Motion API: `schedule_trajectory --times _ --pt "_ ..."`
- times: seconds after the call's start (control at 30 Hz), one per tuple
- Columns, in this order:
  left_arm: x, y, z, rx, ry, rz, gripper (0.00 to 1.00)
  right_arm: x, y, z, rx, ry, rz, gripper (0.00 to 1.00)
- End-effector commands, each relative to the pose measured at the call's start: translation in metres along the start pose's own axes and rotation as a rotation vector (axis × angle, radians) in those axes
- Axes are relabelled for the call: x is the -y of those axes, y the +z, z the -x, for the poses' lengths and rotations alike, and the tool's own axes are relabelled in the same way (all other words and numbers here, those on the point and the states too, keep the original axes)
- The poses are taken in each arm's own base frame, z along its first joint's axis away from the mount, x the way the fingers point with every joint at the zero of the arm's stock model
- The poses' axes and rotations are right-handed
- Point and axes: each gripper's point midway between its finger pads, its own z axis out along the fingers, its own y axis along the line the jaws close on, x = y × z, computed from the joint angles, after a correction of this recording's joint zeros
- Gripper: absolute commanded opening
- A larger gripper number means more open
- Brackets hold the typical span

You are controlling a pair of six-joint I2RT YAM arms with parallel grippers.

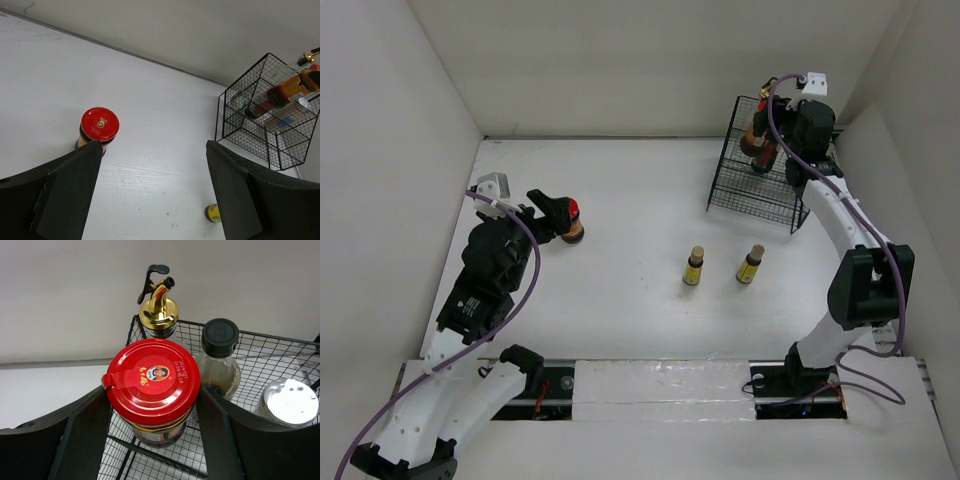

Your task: Organize the condiment bottles

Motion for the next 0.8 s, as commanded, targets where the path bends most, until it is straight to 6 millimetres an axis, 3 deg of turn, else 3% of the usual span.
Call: schedule_trajectory --times 0.0,0.07,0.2,0.43,0.5,0.57,0.67,0.77 --pt "0.008 -0.001 0.016 0.049 -0.007 -0.027 0.81 -0.002 0.001 0.077 0.275 0.030 -0.015 0.38" --pt "0.008 -0.001 0.016 0.049 -0.007 -0.027 0.81 -0.002 0.010 0.049 0.226 0.029 -0.023 0.38" --pt "0.008 -0.001 0.016 0.049 -0.007 -0.027 0.81 -0.006 0.016 0.012 0.170 0.027 -0.023 0.38" --pt "0.008 -0.001 0.016 0.049 -0.007 -0.027 0.81 -0.020 0.025 -0.040 0.077 0.020 -0.014 0.41" --pt "0.008 -0.001 0.016 0.049 -0.007 -0.027 0.81 -0.019 0.028 -0.047 0.064 0.018 -0.016 0.46" --pt "0.008 -0.001 0.016 0.049 -0.007 -0.027 0.81 -0.021 0.034 -0.069 0.008 0.012 -0.016 0.49" --pt "0.008 -0.001 0.016 0.049 -0.007 -0.027 0.81 -0.020 0.036 -0.076 -0.031 0.008 -0.023 0.65" --pt "0.008 -0.001 0.016 0.049 -0.007 -0.027 0.81 -0.019 0.037 -0.070 -0.032 0.007 -0.034 0.80"
